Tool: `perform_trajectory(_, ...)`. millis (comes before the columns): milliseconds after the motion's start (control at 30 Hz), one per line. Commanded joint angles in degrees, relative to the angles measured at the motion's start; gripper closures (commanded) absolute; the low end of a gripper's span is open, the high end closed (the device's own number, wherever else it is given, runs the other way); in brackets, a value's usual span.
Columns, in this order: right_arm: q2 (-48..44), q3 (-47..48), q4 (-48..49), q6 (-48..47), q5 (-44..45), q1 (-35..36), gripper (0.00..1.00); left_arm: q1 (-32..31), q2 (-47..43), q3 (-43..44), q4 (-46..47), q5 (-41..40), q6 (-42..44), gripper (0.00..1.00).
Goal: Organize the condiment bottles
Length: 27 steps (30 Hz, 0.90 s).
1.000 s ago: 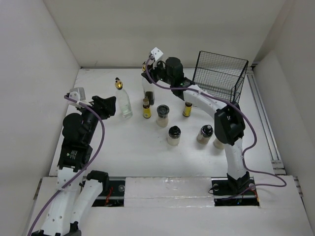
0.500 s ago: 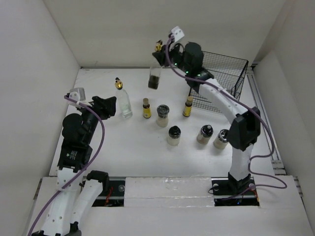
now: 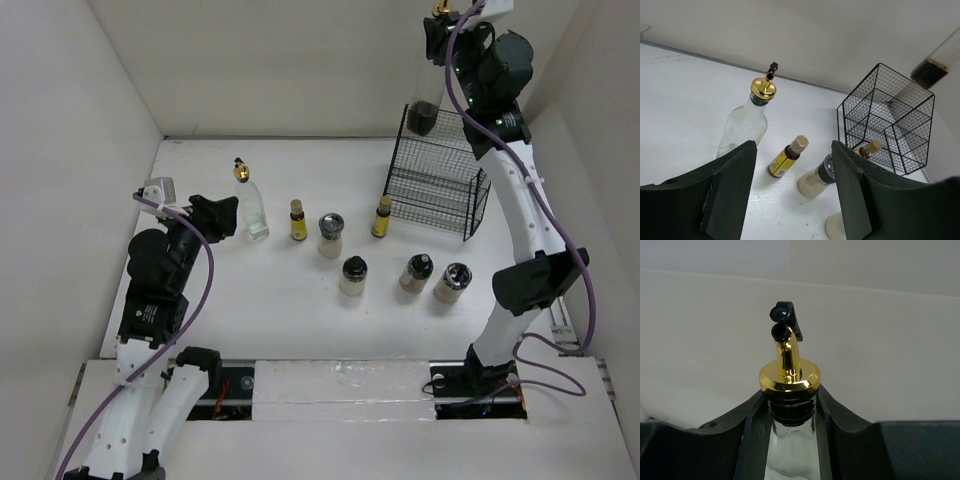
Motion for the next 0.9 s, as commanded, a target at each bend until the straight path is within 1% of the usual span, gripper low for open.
perform_trajectory(0,0.96,5.16,0.57,-1.14,3.14,-1.47,1.00,-0.11,0.37,0.28,3.52,1.05,0.77,0.43)
perform_trajectory(67,2.28,6.49,-0.05,-1.14,3.15,-2.53,1.00,-0.11,0.37,0.28,3.53,1.05,0.77,0.43)
perform_trajectory(200,5.09,7.81,-0.67,-1.67,6.04,-3.85,1.00,-0.11,0.99,0.28,3.53,1.75,0.77,0.43)
perform_trajectory(333,6.67,7.29,-0.67,-2.20,12.19,-3.85,1.00,-0.11,0.99,0.28,3.53,1.75,0.77,0.43)
perform_trajectory(367,6.68,7.28,0.29,-2.20,15.25,-3.85,1.00,-0.11,0.38,0.28,3.53,1.75,0.77,0.43)
perform_trajectory(433,7.38,6.58,2.05,-2.20,18.69,-2.71,1.00,-0.11,0.37,0.28,3.53,1.75,0.77,0.43)
perform_trajectory(567,9.58,9.38,2.59,-2.20,26.16,-1.66,1.00,-0.11,0.37,-0.24,3.53,2.36,0.24,0.43)
perform_trajectory(600,10.19,9.39,3.19,-2.20,29.48,-1.65,1.00,-0.11,0.37,-0.25,3.53,2.36,0.24,0.43)
perform_trajectory(733,10.72,9.92,3.90,-2.20,36.27,-0.25,1.00,-0.11,0.37,-0.25,3.53,2.36,0.24,0.43)
perform_trajectory(833,9.32,3.79,6.88,-2.72,40.40,1.24,1.00,-0.11,-0.24,-0.25,3.53,2.36,0.24,0.43)
perform_trajectory(867,8.71,1.42,10.02,-2.72,40.41,1.25,1.00,-0.11,-0.24,-0.25,3.53,2.36,0.24,0.43)
